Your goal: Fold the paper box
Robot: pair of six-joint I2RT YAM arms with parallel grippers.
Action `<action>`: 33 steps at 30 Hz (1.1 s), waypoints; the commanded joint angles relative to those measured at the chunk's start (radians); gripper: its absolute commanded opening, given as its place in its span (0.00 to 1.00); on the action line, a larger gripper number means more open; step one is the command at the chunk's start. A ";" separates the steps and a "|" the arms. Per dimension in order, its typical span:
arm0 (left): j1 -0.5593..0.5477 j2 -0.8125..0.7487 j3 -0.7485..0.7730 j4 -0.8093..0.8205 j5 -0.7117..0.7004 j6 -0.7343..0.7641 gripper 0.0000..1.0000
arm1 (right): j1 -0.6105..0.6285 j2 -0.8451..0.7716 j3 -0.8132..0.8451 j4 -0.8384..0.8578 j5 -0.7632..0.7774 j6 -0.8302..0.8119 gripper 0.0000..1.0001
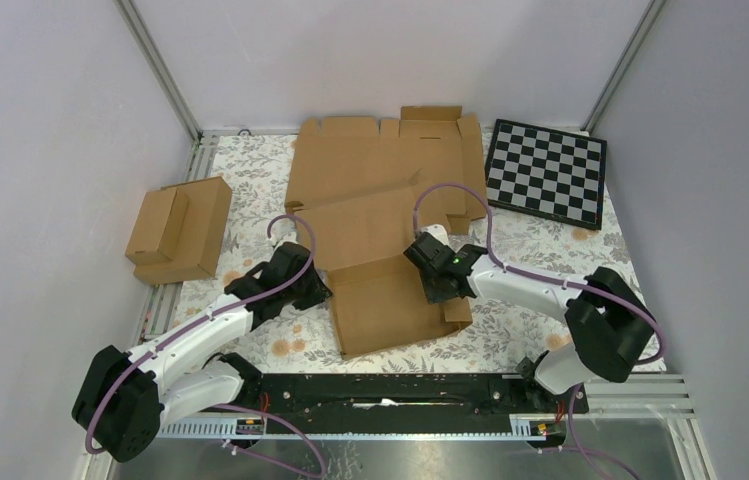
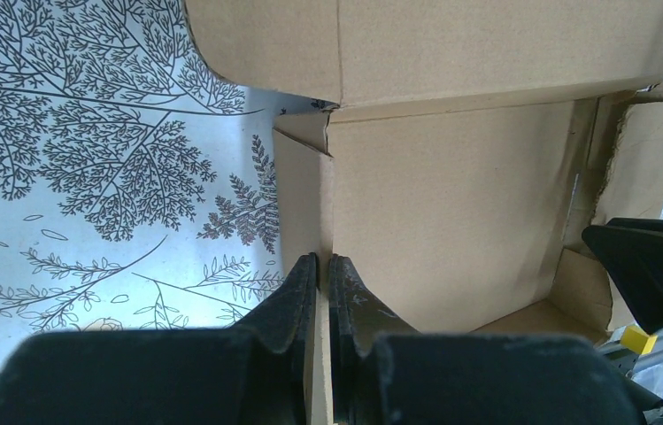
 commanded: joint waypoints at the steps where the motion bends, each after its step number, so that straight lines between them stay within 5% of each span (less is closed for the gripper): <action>1: -0.001 -0.001 -0.011 0.019 -0.014 0.000 0.00 | 0.004 -0.073 0.026 -0.042 -0.115 -0.050 0.41; 7: -0.001 -0.007 -0.016 0.017 -0.014 0.005 0.00 | -0.049 -0.242 0.048 -0.026 -0.232 -0.056 0.53; 11: -0.001 -0.009 -0.017 0.018 -0.010 0.007 0.00 | -0.281 -0.370 0.014 -0.034 -0.488 -0.083 0.66; 17: -0.001 -0.018 -0.017 0.023 -0.013 0.016 0.00 | -0.519 -0.474 -0.019 -0.052 -0.533 -0.103 0.77; 23: -0.001 -0.040 -0.003 -0.009 -0.024 0.023 0.00 | -0.652 -0.479 -0.091 -0.025 -0.393 0.003 0.82; 33: 0.002 -0.137 -0.051 0.005 0.019 0.015 0.00 | -0.819 -0.506 -0.307 0.170 -0.551 0.129 0.79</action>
